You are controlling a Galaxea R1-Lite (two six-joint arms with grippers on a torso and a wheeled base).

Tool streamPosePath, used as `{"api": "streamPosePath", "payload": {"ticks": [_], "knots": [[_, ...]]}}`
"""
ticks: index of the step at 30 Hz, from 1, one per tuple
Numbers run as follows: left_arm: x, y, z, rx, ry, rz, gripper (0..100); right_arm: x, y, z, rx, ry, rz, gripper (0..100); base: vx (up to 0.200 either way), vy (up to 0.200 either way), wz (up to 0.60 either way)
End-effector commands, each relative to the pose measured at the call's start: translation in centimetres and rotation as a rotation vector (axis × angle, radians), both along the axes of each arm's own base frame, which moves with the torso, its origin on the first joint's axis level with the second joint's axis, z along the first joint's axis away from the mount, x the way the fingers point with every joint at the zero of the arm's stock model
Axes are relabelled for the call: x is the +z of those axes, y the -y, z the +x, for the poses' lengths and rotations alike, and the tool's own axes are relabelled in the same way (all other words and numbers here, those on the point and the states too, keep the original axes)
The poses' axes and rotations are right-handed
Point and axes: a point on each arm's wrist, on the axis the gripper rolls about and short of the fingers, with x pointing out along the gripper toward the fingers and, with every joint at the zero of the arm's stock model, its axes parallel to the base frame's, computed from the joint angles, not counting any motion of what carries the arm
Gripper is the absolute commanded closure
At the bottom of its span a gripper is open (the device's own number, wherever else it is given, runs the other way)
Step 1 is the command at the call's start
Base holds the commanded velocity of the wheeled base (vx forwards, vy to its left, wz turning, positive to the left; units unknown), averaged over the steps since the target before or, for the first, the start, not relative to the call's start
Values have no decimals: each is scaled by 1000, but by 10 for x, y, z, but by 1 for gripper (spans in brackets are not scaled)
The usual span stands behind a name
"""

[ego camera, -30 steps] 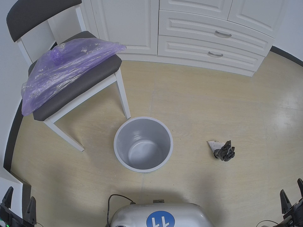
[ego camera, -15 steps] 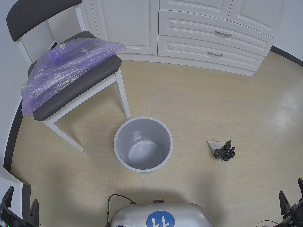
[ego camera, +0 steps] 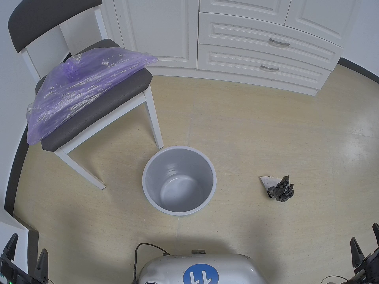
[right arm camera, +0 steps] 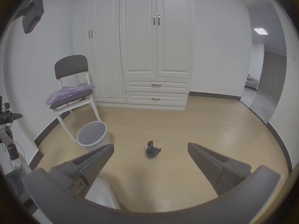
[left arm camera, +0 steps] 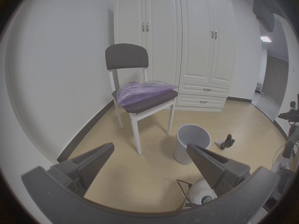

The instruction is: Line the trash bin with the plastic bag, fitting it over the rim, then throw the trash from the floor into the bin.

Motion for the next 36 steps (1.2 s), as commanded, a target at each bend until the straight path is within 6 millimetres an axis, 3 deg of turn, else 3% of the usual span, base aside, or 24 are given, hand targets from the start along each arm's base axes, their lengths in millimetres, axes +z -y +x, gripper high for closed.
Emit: {"api": "streamPosePath", "payload": {"ticks": [1, 21, 30, 36], "knots": [[-5, 0, 0, 1, -2, -1, 0, -5, 0, 0, -2, -2, 3, 0, 0, 0, 0], [-5, 0, 0, -11, 5, 51, 0, -5, -1, 0, 24, 0, -57, 0, 0, 0, 0], [-5, -1, 0, 47, 3, -58, 0, -5, 0, 0, -2, 3, 29, 0, 0, 0, 0], [-5, -1, 0, 33, 1, 10, 0, -5, 0, 0, 15, 2, -51, 0, 0, 0, 0]]}}
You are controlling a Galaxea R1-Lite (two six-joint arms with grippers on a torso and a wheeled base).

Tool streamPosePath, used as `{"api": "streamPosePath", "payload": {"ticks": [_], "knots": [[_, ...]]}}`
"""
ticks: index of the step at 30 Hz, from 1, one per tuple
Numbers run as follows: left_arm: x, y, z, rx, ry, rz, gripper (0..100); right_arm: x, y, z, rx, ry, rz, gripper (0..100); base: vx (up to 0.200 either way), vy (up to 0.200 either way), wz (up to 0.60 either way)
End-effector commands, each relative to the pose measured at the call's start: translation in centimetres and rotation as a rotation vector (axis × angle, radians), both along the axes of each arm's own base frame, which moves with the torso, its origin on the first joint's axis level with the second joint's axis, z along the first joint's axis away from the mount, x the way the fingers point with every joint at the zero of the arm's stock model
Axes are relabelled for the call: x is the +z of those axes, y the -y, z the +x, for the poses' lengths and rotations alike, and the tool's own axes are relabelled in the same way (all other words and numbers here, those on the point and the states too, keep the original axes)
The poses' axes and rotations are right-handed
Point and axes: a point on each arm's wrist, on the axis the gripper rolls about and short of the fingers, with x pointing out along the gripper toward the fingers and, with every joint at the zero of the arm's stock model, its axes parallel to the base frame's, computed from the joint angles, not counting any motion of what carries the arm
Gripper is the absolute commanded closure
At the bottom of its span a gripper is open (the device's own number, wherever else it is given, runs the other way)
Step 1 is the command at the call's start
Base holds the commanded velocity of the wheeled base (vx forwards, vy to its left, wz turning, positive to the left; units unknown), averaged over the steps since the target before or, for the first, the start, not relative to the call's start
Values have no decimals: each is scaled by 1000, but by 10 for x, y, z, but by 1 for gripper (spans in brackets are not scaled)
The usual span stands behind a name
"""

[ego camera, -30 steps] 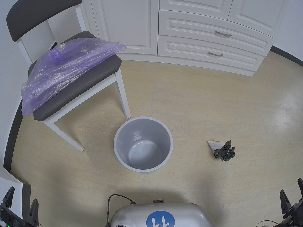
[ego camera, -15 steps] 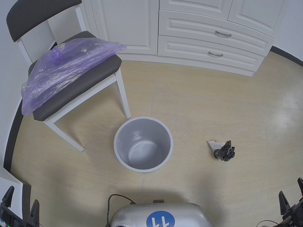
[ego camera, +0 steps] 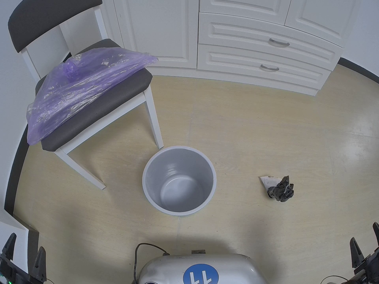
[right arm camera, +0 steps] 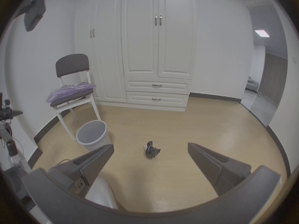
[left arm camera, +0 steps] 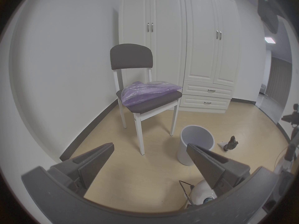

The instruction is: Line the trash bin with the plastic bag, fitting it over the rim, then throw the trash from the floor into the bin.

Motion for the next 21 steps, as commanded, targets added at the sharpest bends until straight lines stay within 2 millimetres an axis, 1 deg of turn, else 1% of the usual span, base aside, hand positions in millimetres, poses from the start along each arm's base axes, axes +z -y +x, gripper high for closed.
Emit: {"api": "streamPosePath", "payload": {"ticks": [1, 5, 7, 10, 12, 13, 15, 16, 17, 18, 19, 20, 21], "knots": [[-5, 0, 0, -11, -2, 20, 0, -5, 0, 0, 16, 0, -30, 0, 0, 0, 0], [-5, 0, 0, 3, -1, -22, 0, -4, 0, 0, 12, 6, -5, 0, 0, 0, 0], [-5, 0, 0, 3, -1, -25, 0, -4, 0, 0, -5, 6, 36, 0, 0, 0, 0], [-5, 0, 0, 1, 0, -17, 0, -4, 0, 0, -13, 7, 41, 0, 0, 0, 0], [-5, 0, 0, 0, 5, -2, 0, -4, 0, 0, -17, 6, 26, 0, 0, 0, 0], [-5, 0, 0, 3, 4, 4, 0, -4, 0, 0, 8, 14, -42, 0, 0, 0, 0], [-3, 0, 0, 15, 19, -8, 0, -3, -1, 0, 42, 19, -61, 0, 0, 0, 0], [6, -1, -2, 23, 85, -26, 0, -2, -1, 0, 40, 28, -55, 0, 0, 0, 0], [20, -1, -5, 29, 178, -63, 0, 5, -1, -2, 39, 71, -47, 0, 0, 0, 0], [43, -1, -13, 9, 330, -152, 0, 21, -1, -6, 43, 165, 18, 0, 0, 0, 0], [46, -1, -14, 3, 342, -161, 0, 24, -1, -7, 44, 177, 31, 0, 0, 0, 0], [50, 0, -16, -28, 350, -184, 0, 41, -1, -12, 63, 237, 200, 0, 0, 0, 0], [43, 0, -14, -25, 292, -134, 0, 43, -1, -14, 61, 232, 229, 0, 0, 0, 0]]}}
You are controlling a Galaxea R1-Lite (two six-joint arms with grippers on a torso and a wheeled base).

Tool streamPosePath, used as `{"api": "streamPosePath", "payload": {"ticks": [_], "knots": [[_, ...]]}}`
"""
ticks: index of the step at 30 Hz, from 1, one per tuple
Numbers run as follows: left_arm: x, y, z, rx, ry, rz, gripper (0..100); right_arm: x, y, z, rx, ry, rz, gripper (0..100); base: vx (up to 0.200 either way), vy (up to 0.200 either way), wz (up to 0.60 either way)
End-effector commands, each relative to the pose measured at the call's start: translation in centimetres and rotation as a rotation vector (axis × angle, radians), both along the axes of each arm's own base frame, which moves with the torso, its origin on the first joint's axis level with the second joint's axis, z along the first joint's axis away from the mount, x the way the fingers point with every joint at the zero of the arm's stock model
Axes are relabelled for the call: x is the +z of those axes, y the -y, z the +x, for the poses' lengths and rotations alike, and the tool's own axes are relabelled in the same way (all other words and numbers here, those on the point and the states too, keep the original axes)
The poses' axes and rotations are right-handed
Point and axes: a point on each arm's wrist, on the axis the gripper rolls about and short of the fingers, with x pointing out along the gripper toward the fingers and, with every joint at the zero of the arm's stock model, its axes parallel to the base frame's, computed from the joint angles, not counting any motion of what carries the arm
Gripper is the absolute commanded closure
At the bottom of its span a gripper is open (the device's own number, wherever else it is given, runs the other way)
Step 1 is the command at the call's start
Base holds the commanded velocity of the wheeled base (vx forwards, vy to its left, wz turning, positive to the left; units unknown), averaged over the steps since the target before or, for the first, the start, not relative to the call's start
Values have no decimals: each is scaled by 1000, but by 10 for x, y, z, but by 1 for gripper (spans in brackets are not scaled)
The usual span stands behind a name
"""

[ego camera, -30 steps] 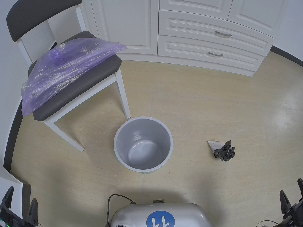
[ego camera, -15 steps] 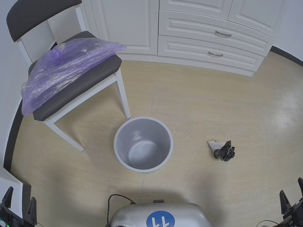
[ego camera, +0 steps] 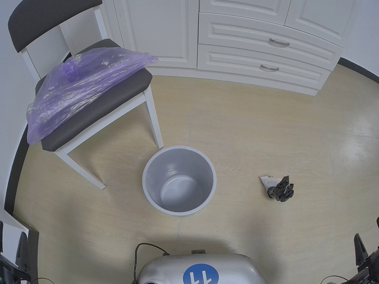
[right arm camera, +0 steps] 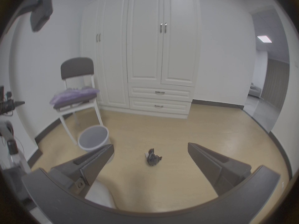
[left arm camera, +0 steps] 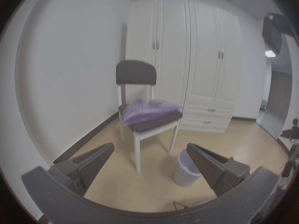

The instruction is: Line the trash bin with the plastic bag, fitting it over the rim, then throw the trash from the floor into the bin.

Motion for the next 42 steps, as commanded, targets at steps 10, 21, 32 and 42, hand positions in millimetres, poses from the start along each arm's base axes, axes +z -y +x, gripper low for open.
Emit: {"api": "streamPosePath", "payload": {"ticks": [10, 21, 32, 42], "knots": [[26, 0, -5, -44, -143, 226, 0, 48, 0, -3, 112, 10, 143, 0, 0, 0, 0], [91, 0, 47, -3, -363, 244, 0, 106, -4, 47, 163, -150, 46, 0, 0, 0, 0], [112, -12, 105, 213, -391, 299, 0, 154, -16, 156, -49, -6, 82, 0, 0, 0, 0], [107, -12, 106, 181, -323, 311, 0, 168, -34, 138, 32, 128, 159, 0, 0, 0, 0]]}}
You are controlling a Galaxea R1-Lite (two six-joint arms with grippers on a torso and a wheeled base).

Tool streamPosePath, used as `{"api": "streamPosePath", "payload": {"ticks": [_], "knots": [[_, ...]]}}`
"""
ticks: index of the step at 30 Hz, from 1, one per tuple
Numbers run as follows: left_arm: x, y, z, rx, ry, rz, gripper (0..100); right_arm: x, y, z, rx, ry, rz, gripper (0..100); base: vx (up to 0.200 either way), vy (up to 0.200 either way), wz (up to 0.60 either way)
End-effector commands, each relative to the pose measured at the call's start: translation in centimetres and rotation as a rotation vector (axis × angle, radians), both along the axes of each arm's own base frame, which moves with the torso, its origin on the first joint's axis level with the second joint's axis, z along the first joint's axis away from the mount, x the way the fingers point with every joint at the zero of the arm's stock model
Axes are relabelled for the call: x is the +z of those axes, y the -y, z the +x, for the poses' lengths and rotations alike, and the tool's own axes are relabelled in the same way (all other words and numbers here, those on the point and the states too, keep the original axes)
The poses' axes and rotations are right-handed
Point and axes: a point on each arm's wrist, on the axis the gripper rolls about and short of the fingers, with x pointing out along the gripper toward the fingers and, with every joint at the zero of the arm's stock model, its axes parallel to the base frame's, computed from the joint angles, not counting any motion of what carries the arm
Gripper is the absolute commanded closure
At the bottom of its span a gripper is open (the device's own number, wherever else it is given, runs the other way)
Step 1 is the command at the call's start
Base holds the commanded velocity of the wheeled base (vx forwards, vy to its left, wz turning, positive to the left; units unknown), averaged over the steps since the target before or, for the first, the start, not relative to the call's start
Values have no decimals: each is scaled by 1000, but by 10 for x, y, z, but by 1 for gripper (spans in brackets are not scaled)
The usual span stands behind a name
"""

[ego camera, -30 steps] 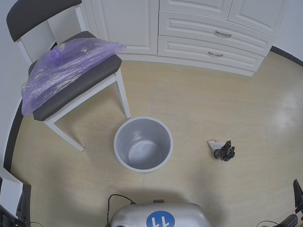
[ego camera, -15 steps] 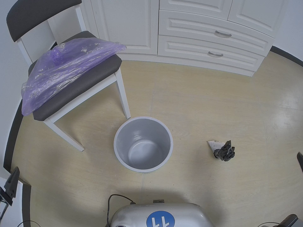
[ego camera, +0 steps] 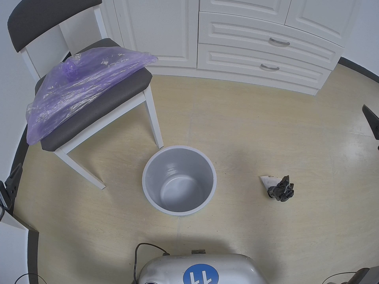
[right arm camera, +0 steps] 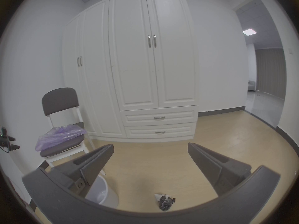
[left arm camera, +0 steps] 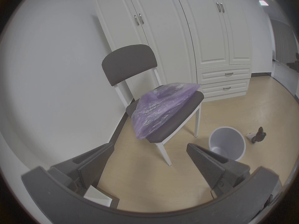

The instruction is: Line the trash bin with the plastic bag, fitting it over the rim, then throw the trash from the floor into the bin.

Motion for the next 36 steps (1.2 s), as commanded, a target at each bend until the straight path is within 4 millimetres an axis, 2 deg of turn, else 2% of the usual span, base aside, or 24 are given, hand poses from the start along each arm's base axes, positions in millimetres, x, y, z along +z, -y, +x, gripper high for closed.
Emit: {"api": "streamPosePath", "payload": {"ticks": [1, 4, 8, 9, 16, 17, 21, 24, 29, 36], "knots": [[-9, -3, 9, 7, -37, 2, 0, -1, -14, 6, 68, -30, -14, 0, 0, 0, 0], [-10, -1, 3, -28, -20, -18, 0, -2, -19, 7, 69, -41, -11, 0, 0, 0, 0], [-13, -2, 8, -18, -62, -50, 0, -4, -23, 11, 85, -59, -14, 0, 0, 0, 0], [-16, -5, 20, 0, -114, -57, 0, -7, -26, 15, 83, -76, -20, 0, 0, 0, 0], [3, -15, 45, 31, -126, -6, 0, -19, -34, 33, 91, -149, -11, 0, 0, 0, 0], [6, -21, 50, 63, -133, 0, 0, -22, -36, 37, 94, -168, -3, 0, 0, 0, 0], [-4, -42, 66, 157, -207, 14, 0, -34, -43, 50, 100, -231, 1, 0, 0, 0, 0], [-8, -57, 74, 150, -205, 18, 0, -37, -47, 53, 116, -247, 8, 0, 0, 0, 0], [-24, -85, 89, -87, -165, -32, 0, -41, -52, 60, 126, -276, 21, 0, 0, 0, 0], [-36, -102, 108, -104, -180, -66, 0, -43, -55, 65, 125, -286, 25, 0, 0, 0, 0]]}}
